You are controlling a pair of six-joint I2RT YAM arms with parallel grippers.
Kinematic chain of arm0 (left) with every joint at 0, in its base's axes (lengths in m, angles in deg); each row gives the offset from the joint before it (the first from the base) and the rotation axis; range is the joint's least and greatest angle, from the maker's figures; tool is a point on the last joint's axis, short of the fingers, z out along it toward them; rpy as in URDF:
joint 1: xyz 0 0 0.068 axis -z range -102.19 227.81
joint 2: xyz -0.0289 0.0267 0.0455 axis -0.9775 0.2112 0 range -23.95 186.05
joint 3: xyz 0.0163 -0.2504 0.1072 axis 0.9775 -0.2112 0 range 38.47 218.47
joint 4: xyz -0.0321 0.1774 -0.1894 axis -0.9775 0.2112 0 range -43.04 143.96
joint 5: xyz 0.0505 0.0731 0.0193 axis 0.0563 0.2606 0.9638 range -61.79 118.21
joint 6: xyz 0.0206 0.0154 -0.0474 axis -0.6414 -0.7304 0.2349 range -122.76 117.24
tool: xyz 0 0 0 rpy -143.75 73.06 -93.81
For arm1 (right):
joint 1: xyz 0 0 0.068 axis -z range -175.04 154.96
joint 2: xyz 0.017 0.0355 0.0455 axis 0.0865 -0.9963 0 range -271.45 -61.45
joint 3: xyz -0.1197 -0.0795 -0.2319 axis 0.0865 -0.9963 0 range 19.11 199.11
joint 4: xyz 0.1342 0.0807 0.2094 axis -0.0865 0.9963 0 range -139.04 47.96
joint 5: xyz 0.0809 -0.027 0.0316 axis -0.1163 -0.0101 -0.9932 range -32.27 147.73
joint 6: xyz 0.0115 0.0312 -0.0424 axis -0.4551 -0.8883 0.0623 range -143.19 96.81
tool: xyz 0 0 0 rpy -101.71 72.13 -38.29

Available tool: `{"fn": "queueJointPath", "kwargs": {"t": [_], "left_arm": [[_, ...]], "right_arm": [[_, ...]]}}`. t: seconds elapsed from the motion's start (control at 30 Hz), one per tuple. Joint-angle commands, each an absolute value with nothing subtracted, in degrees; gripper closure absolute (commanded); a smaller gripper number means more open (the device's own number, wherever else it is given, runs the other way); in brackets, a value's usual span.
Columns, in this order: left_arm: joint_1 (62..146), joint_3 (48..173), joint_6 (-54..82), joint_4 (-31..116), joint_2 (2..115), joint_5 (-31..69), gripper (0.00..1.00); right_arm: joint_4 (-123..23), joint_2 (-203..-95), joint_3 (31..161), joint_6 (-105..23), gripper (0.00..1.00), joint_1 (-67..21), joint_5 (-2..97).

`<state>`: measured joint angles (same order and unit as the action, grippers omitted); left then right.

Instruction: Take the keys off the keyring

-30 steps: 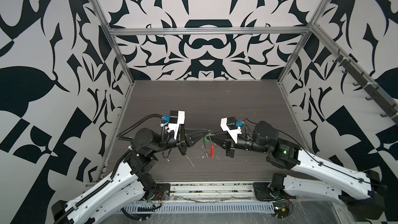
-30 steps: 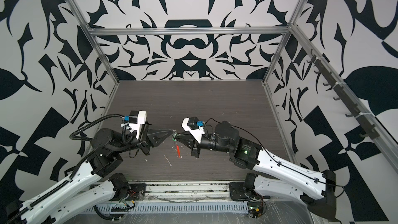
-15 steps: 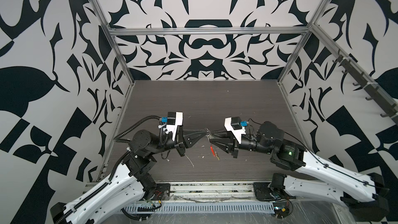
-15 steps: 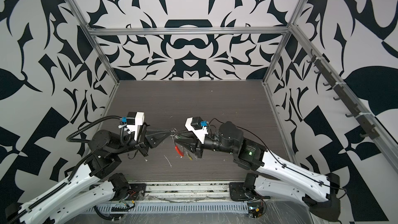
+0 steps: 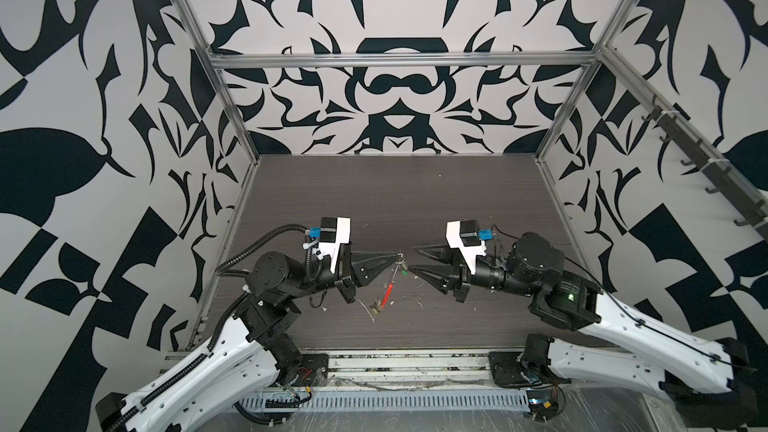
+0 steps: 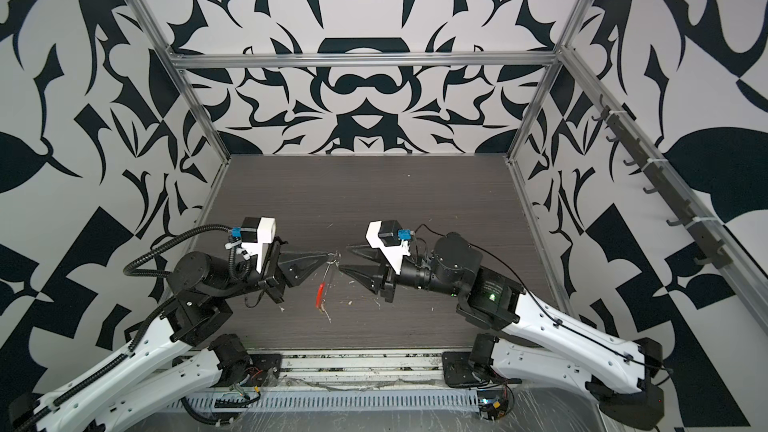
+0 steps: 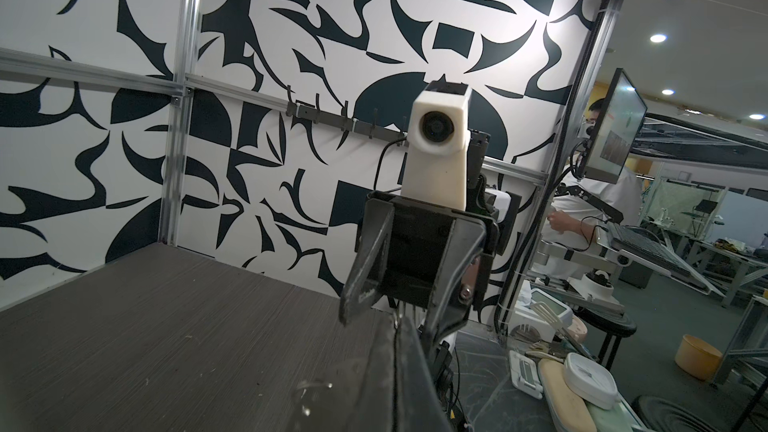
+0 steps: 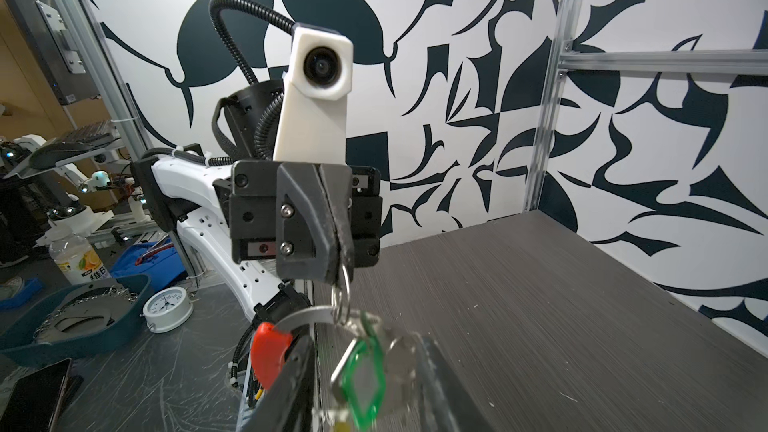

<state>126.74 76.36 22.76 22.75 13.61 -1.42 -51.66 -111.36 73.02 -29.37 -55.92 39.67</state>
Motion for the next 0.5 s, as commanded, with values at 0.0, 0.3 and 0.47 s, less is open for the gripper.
{"fn": "queueJointPath", "kwargs": {"t": [0.0,0.3,0.47], "left_arm": [[126.84,76.08,22.47,22.18,13.13,-2.14,1.0],[126.85,75.91,22.55,21.47,13.64,-2.53,1.0],[126.85,76.0,22.64,21.29,13.59,-2.65,1.0]], "right_arm": [[-57.41,-111.7,76.14,-30.38,0.56,-55.95,37.17],[-57.63,-112.89,76.73,-30.99,0.56,-55.78,33.43],[-57.33,-113.55,76.59,-32.11,0.63,-54.66,31.94]]}}
